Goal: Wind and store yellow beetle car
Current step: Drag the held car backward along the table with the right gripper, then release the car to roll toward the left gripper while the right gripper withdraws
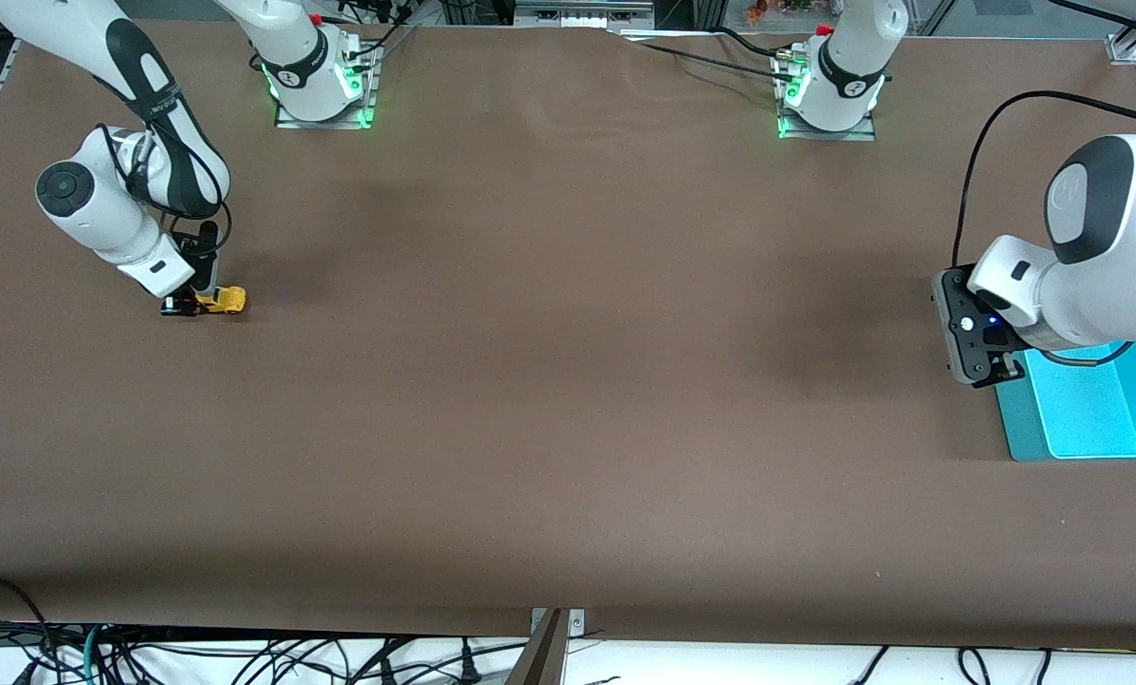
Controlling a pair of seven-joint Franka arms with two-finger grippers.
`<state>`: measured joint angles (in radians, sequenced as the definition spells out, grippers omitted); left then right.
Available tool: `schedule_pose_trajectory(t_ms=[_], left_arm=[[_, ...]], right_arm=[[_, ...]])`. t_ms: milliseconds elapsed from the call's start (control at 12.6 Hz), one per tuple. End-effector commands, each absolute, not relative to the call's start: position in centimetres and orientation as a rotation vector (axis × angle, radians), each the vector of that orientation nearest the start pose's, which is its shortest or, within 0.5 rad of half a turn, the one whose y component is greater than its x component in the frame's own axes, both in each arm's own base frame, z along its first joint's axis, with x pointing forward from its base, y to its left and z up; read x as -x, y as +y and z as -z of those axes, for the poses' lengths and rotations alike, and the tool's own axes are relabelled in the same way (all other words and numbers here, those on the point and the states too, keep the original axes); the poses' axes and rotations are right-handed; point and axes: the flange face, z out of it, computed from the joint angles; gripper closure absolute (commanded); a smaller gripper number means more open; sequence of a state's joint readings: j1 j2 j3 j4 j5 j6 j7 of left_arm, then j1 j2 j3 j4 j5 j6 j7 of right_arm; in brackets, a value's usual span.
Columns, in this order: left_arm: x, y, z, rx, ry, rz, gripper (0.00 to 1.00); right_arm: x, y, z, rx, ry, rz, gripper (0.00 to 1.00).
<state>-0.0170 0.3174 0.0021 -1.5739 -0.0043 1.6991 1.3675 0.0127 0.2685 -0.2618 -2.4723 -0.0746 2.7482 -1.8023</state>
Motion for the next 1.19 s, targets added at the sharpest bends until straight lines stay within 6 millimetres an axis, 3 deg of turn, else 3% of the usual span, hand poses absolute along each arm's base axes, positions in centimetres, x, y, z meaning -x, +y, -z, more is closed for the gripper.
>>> schedule_pose_trajectory(t_ms=[0, 238, 475, 634, 951, 1109], left_arm=[[-63.6, -0.5, -45.2, 2.436, 2.089, -0.205, 0.00], [-63.6, -0.3, -44.9, 2.335, 2.210, -0.200, 0.00], [-64.0, -0.4, -44.9, 2.294, 2.209, -0.195, 0.00], [-63.7, -0.3, -44.3, 2.312, 2.214, -0.200, 0.00], [-62.6, -0.2, -40.7, 2.316, 2.229, -0.223, 0.00], [-62.0, 0.1, -39.4, 2.282, 2.256, -0.220, 0.00]], right_arm=[[-48.0, -12.9, -21.4, -2.147, 2.264, 0.174, 0.00], [-49.1, -12.9, -23.2, -2.160, 2.276, 0.193, 0.00], [-50.9, -12.7, -25.3, -2.170, 2.281, 0.197, 0.00], [-52.5, -13.0, -27.6, -2.305, 2.208, 0.175, 0.00], [-57.0, -11.0, -34.7, -2.528, 1.996, 0.191, 0.00], [-58.8, -8.9, -38.2, -2.599, 1.897, 0.188, 0.00]])
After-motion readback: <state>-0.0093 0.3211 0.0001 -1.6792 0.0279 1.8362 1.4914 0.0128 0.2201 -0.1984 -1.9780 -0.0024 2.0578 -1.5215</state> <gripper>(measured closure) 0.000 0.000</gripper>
